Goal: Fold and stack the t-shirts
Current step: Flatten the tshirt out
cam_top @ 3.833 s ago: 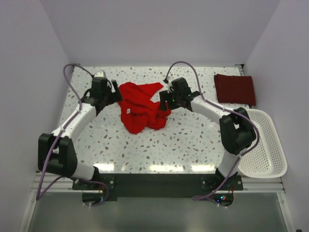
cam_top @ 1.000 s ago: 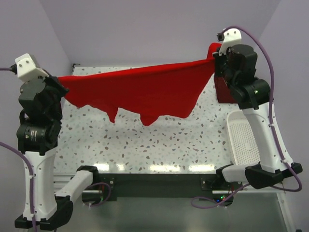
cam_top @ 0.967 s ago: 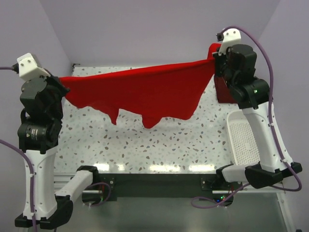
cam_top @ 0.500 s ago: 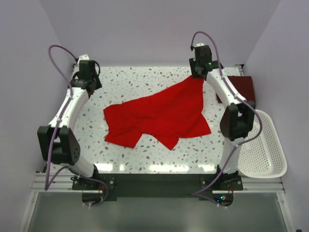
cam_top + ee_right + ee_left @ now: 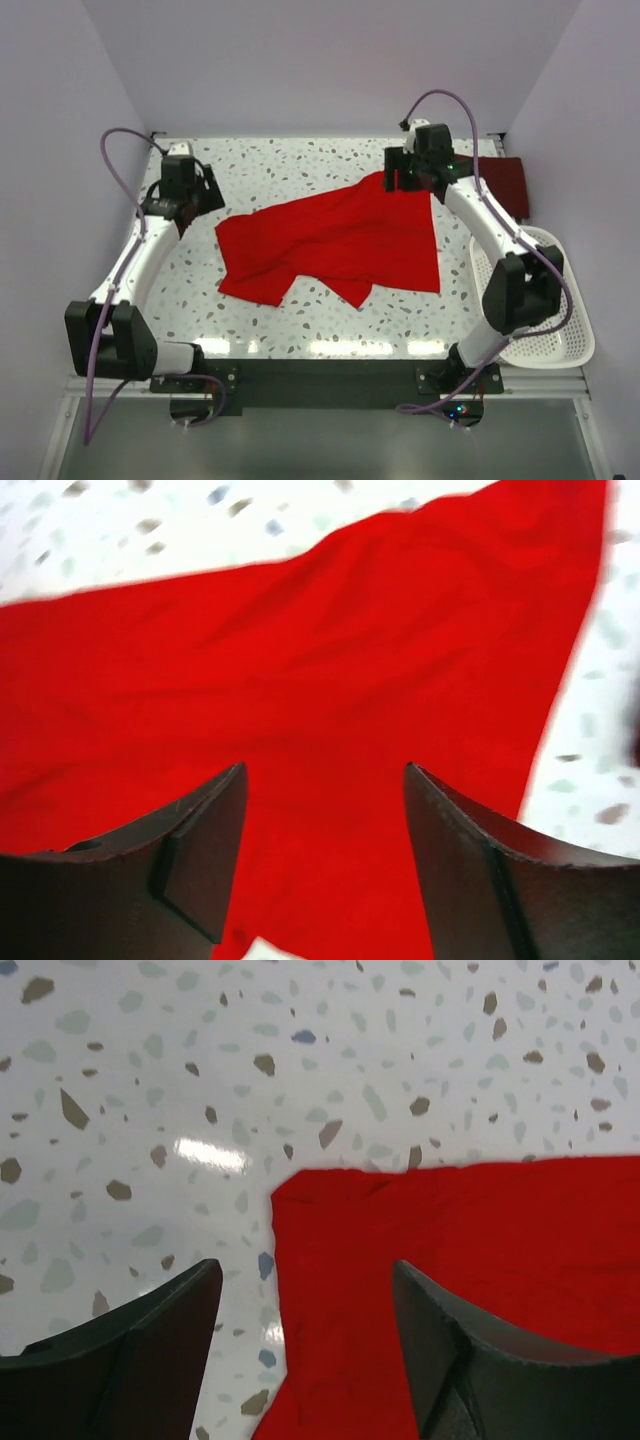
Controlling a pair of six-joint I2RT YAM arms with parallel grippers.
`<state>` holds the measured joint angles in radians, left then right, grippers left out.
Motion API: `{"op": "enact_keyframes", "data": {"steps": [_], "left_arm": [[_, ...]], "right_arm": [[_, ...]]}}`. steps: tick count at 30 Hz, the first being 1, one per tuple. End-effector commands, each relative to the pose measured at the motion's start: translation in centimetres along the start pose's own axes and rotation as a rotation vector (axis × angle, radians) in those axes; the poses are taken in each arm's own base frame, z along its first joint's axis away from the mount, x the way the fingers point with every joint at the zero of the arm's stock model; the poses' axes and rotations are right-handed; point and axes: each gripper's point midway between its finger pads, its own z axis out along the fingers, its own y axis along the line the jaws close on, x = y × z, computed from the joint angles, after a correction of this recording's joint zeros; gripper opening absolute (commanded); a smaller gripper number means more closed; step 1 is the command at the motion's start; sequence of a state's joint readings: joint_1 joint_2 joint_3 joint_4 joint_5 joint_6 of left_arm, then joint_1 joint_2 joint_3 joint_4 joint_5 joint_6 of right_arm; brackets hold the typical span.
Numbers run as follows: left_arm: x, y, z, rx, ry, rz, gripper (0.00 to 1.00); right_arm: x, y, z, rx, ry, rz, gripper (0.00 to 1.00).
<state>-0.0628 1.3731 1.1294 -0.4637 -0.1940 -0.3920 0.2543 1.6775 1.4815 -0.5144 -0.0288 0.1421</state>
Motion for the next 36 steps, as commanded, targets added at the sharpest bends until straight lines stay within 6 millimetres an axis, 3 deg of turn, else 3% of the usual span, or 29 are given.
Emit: {"op": "enact_keyframes", "data": {"steps": [1,2,3,5,8,12,13,16,23,26,31,36], "left_arm": [[5.9,-1.6,-0.9,0.100,0.117,0.031,0.71],[7.8,-1.6,-0.8,0.099,0.154,0.043,0.69],[8.8,-2.1,-0.7,0.109,0.171,0.060,0.67],[10.7,-1.7,-0.1,0.092,0.213,0.045,0.59],[12.0,-1.6,1.5,0.064,0.232,0.006,0.45],[12.1,-1.5,3.8,0.009,0.229,-0.038,0.28],[12.1,-1.6,4.3,-0.002,0.227,-0.043,0.19],[12.1,-1.7,6.2,-0.035,0.228,-0.067,0.07],[11.4,-2.0,10.4,-0.104,0.236,-0.041,0.02],[10.2,-2.6,11.9,-0.107,0.212,-0.021,0.02],[6.7,-4.2,14.3,-0.093,0.142,0.023,0.07],[6.4,-4.9,16.9,-0.083,0.132,0.092,0.10]], "right_arm": [[3.6,6.2,-0.3,-0.240,0.037,-0.009,0.65],[4.4,7.0,-0.7,-0.270,0.050,-0.020,0.64],[6.5,8.2,-0.4,-0.297,0.087,-0.039,0.63],[8.7,10.0,-0.2,-0.351,0.130,-0.051,0.61],[12.2,11.1,1.0,-0.392,0.200,-0.003,0.59],[15.1,11.4,2.2,-0.417,0.240,0.026,0.57],[15.4,11.3,2.4,-0.414,0.246,0.029,0.57],[16.3,11.1,3.1,-0.409,0.261,0.039,0.57],[18.5,9.6,4.8,-0.326,0.305,0.035,0.56],[19.0,8.8,5.7,-0.290,0.317,0.039,0.56],[18.6,7.7,6.2,-0.230,0.306,0.008,0.57],[17.1,7.4,5.3,-0.217,0.269,-0.030,0.60]]}}
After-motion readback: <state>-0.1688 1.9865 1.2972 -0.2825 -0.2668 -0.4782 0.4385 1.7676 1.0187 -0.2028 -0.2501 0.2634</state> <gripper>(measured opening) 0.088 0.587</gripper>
